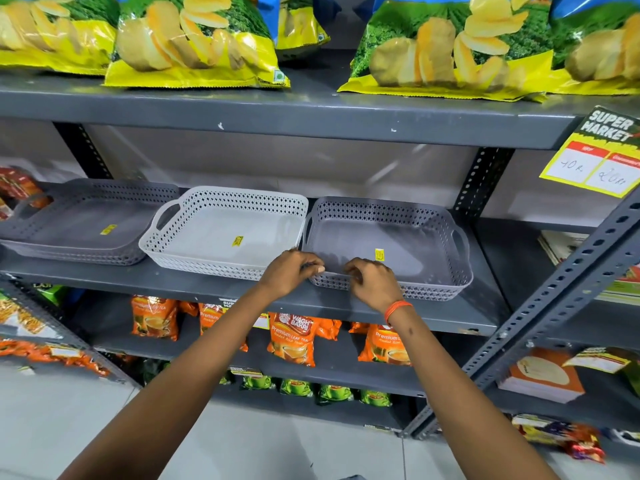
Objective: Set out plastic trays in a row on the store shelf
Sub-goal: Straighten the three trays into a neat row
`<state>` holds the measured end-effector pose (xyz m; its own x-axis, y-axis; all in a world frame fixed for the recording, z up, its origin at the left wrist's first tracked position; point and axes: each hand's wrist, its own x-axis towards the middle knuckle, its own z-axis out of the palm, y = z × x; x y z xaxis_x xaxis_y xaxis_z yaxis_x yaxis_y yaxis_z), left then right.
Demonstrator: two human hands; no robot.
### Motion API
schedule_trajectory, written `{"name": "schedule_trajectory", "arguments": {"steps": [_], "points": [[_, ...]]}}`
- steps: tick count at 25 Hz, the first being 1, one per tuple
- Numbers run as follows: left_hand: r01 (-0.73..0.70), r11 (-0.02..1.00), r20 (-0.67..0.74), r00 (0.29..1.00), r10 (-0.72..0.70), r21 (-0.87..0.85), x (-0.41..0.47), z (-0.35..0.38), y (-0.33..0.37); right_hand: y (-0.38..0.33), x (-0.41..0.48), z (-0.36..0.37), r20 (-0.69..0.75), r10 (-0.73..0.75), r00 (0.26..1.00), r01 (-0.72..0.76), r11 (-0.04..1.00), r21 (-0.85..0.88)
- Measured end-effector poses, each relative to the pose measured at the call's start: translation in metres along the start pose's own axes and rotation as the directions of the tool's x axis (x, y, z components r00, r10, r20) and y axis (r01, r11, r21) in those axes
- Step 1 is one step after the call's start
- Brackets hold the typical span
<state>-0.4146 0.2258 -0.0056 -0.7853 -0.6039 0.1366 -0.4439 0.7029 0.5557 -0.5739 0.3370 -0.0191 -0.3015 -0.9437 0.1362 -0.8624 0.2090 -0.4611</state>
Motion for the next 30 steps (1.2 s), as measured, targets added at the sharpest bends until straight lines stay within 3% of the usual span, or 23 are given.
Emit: {"name": "schedule_trajectory", "arguments": {"steps": [4, 10, 12, 14, 16, 19, 23, 30], "points": [[0.002, 0.999, -0.132, 0.991, 0.003, 0.036, -0.009, -0.032, -0.026, -0.034, 0.029, 0.007, -0.053, 0.077, 0.996, -0.067, 0.982, 0.174], [0.041, 0.998, -0.303, 0.953, -0.022, 0.054, -0.021, -0.106, -0.11, -0.106, 0.092, 0.04, -0.182, 0.197, 0.963, -0.159, 0.965, 0.207], [0.142, 0.99, -0.44, 0.89, -0.118, 0.021, -0.024, -0.132, -0.15, -0.12, 0.112, 0.054, -0.206, 0.293, 0.934, -0.257, 0.949, 0.184], [0.328, 0.944, -0.549, 0.782, -0.294, -0.037, -0.029, -0.157, -0.195, -0.13, 0.127, 0.069, -0.202, 0.406, 0.891, -0.372, 0.909, 0.189], [0.495, 0.868, -0.505, 0.742, -0.442, -0.034, -0.03, -0.175, -0.235, -0.139, 0.134, 0.079, -0.196, 0.51, 0.837, -0.473, 0.856, 0.208], [0.545, 0.835, -0.299, 0.787, -0.541, -0.075, -0.02, -0.177, -0.27, -0.143, 0.133, 0.087, -0.263, 0.568, 0.78, -0.546, 0.823, 0.156], [0.564, 0.82, -0.352, 0.751, -0.559, -0.099, -0.012, -0.172, -0.284, -0.136, 0.13, 0.091, -0.334, 0.55, 0.766, -0.561, 0.825, 0.072], [0.589, 0.808, -0.357, 0.755, -0.549, 0.003, 0.009, -0.167, -0.29, -0.133, 0.144, 0.093, -0.331, 0.534, 0.778, -0.568, 0.823, -0.007]]}}
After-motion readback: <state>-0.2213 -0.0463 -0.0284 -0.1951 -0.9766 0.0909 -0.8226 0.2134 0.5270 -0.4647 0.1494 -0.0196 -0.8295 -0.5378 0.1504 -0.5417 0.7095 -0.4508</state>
